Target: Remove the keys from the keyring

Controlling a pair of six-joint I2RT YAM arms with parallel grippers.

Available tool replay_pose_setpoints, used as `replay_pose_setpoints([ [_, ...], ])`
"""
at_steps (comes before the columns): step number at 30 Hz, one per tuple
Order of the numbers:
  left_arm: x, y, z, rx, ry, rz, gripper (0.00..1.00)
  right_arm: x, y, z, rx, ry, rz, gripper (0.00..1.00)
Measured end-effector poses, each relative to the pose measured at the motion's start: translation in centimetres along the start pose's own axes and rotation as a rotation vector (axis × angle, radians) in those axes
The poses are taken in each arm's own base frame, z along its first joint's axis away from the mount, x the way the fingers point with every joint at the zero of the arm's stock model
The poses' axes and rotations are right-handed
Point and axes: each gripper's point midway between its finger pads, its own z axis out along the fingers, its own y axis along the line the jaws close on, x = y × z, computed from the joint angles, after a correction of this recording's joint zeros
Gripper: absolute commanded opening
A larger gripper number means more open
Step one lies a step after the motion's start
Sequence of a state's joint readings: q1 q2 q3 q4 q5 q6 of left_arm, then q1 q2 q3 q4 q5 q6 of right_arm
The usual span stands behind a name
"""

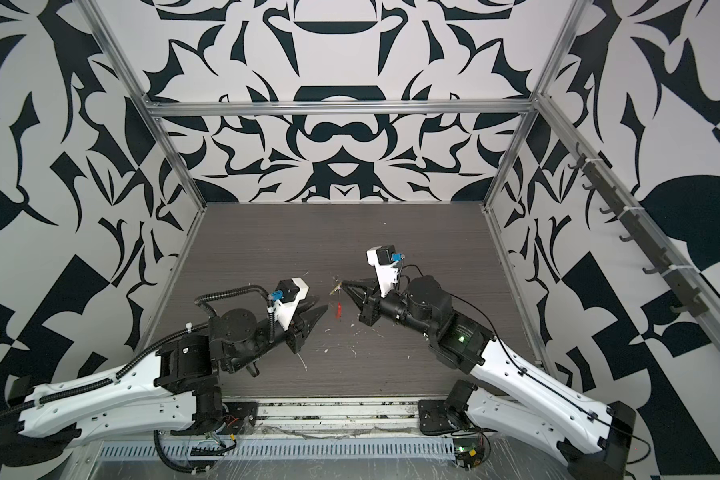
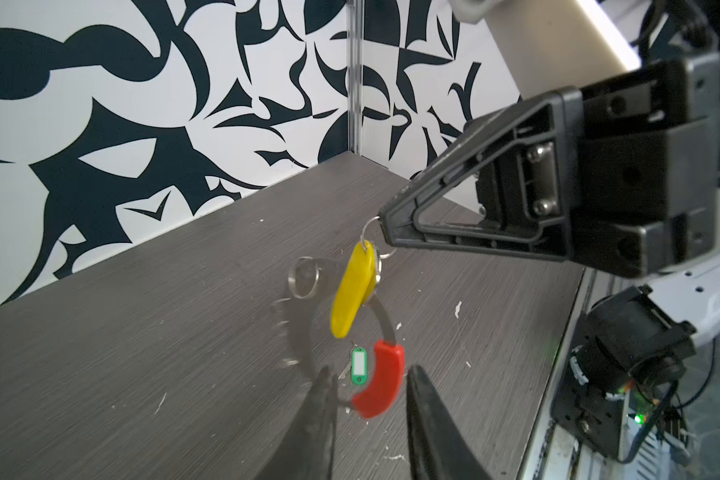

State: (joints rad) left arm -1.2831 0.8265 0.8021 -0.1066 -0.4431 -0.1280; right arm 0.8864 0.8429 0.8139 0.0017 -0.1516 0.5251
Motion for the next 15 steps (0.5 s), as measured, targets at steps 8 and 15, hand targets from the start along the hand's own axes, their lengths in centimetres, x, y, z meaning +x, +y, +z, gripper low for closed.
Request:
replay_pose_setpoints([
  [8, -0.2, -1.3, 1.1, 0.05, -0.011, 0.028, 0.5, 0.3, -0.1, 0.1, 0.042, -0.016, 0.038, 0.0],
  [15, 1.3, -1.1, 2.4, 0.017, 0.036, 0.051, 0.64, 0.7, 0.2, 0.2, 0.062, -0.025, 0.048, 0.0],
])
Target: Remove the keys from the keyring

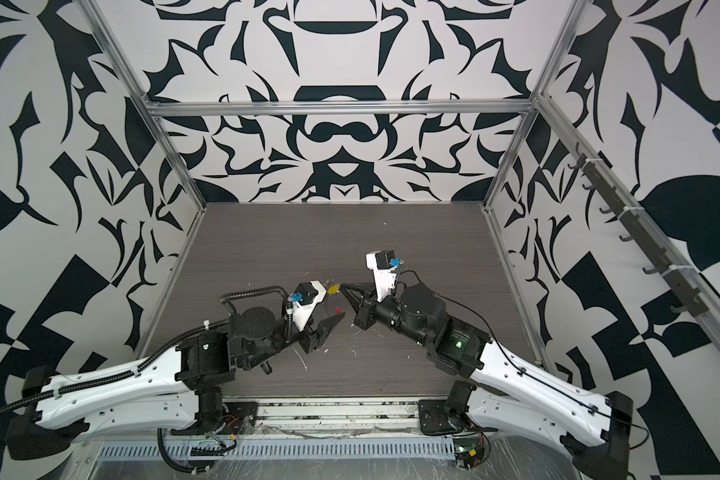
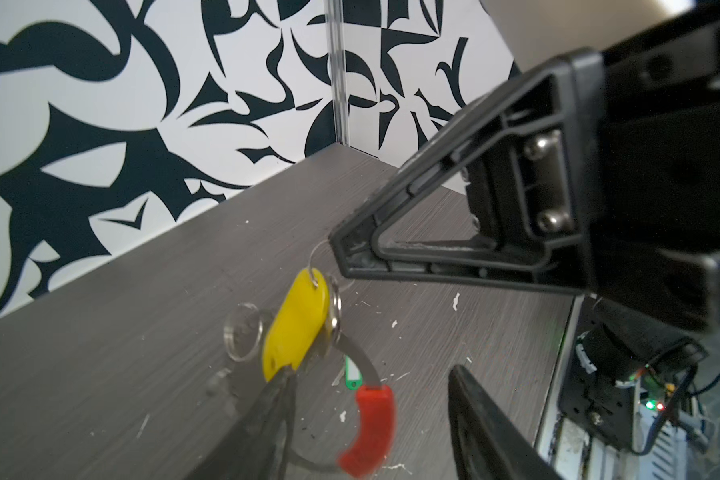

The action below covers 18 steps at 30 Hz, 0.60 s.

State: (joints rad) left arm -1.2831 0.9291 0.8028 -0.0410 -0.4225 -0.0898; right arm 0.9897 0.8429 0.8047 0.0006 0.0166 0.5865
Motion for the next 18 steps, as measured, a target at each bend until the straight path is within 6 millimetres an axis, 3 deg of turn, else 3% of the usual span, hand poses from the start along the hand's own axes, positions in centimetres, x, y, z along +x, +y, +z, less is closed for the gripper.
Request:
replay_pose_setpoints([
  [3, -0.2, 0.2, 0.0, -0.012, -0.008, 0.003, 0.43, 0.2, 0.1, 0.0, 0.007, -0.004, 0.008, 0.0],
  [4, -0.3, 0.4, 0.0, -0.018, -0.013, -0.001, 0.4, 0.3, 0.1, 0.1, 0.008, -0.005, 0.01, 0.0],
  [12, -1.0, 2.5, -0.1, -0.076, -0.037, -0.044, 0.5, 0.5, 0.3, 0.1, 0.009, -0.01, 0.013, 0.0],
  [18, -1.5, 2.9, -0.2, -0.069, -0.057, -0.054, 0.51, 0.8, 0.4, 0.2, 0.002, -0.01, 0.018, 0.0],
])
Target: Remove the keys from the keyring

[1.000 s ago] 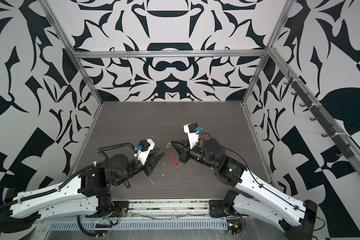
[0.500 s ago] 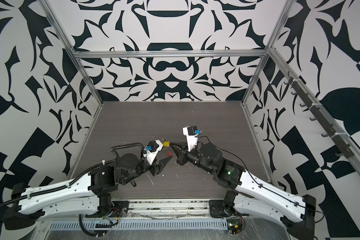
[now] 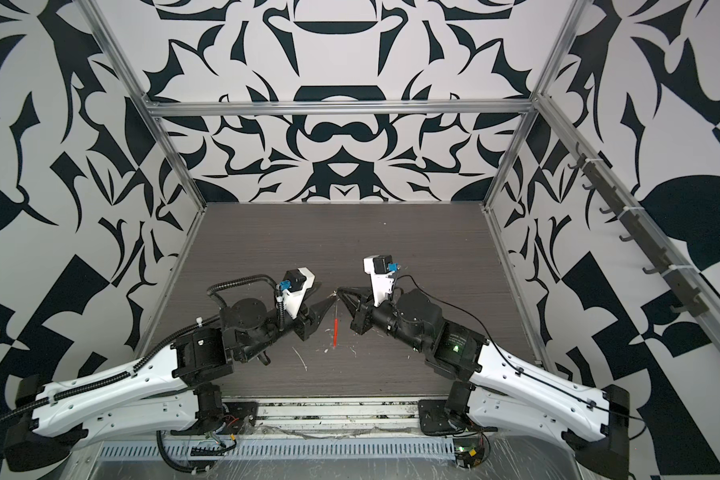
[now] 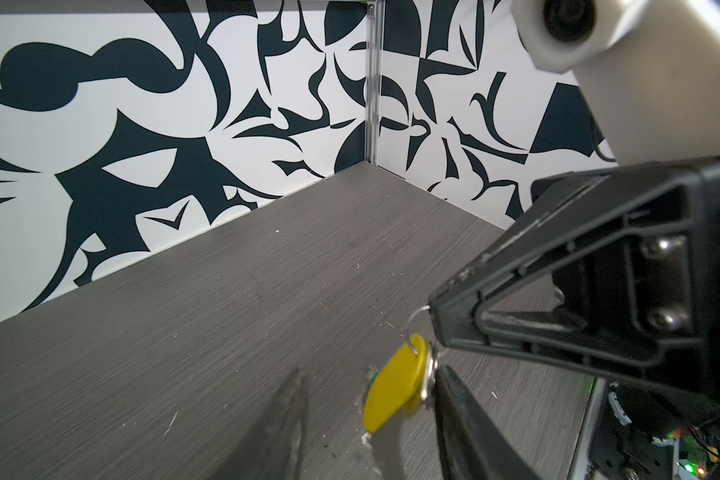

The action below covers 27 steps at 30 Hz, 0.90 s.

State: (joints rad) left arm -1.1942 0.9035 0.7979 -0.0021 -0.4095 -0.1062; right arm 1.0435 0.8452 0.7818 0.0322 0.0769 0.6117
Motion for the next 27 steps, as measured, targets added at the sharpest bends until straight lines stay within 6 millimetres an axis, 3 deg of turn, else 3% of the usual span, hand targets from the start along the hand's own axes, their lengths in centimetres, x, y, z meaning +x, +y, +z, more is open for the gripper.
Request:
replay_pose_setpoints([
  [8, 0.0, -0.8, 0.0, 0.054, -0.003, 0.005, 0.44, 0.4, -0.3, 0.2, 0.007, -0.001, 0.014, 0.0],
  [12, 0.0, -0.9, 0.0, 0.057, -0.003, 0.005, 0.33, 0.4, -0.5, 0.2, 0.012, -0.007, 0.016, 0.0],
  [18, 0.3, -0.5, -0.6, 0.051, -0.011, -0.03, 0.35, 0.2, -0.8, 0.0, 0.022, -0.03, 0.027, 0.0],
  [22, 0.2, -0.6, -1.8, 0.08, -0.025, -0.056, 0.22, -0.1, -0.8, 0.0, 0.023, -0.042, 0.034, 0.0],
  [27, 0.6, -1.4, -2.0, 0.133, -0.007, -0.083, 0.2, -0.3, -0.7, 0.0, 0.025, -0.052, 0.036, 0.0],
])
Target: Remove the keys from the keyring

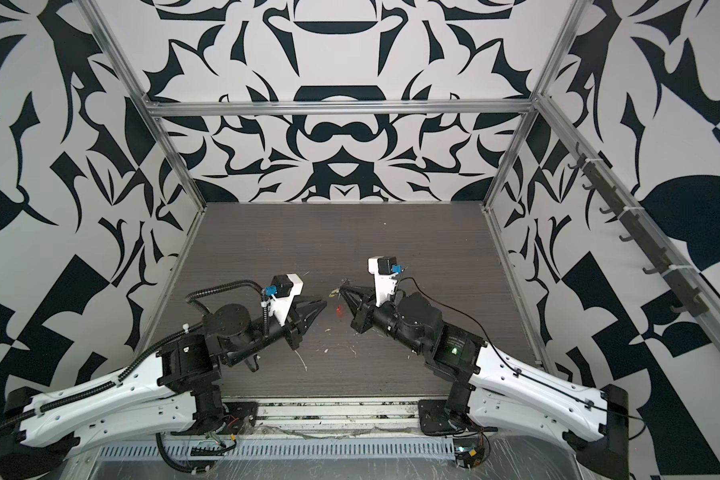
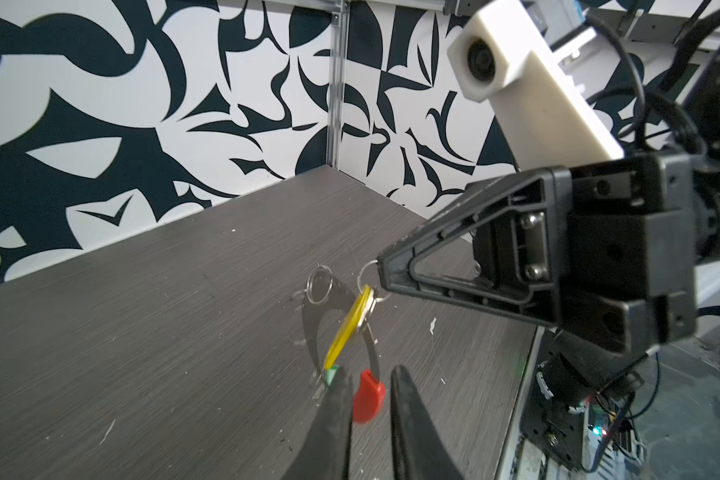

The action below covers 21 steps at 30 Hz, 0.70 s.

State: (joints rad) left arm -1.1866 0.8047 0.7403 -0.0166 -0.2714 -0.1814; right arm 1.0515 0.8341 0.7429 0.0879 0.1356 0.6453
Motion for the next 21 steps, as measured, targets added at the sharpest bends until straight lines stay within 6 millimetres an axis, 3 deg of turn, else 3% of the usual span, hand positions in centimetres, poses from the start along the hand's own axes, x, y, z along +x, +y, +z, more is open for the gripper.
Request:
replay_pose_setpoints([
  [5, 2.2, -0.6, 1.2, 0.026, 0.08, -0.019, 0.22, -0.2, 0.2, 0.0, -0.006, -0.01, 0.004, 0.0],
  [10, 3.6, -0.7, 1.6, 0.033, 0.117, -0.04, 0.35, -0.3, 0.4, 0.0, -0.015, -0.016, 0.01, 0.0],
  [21, 3.1, 0.0, 1.8, -0.007, 0.09, 0.015, 0.45, -0.3, 0.9, 0.1, -0.036, -0.025, 0.028, 0.0],
])
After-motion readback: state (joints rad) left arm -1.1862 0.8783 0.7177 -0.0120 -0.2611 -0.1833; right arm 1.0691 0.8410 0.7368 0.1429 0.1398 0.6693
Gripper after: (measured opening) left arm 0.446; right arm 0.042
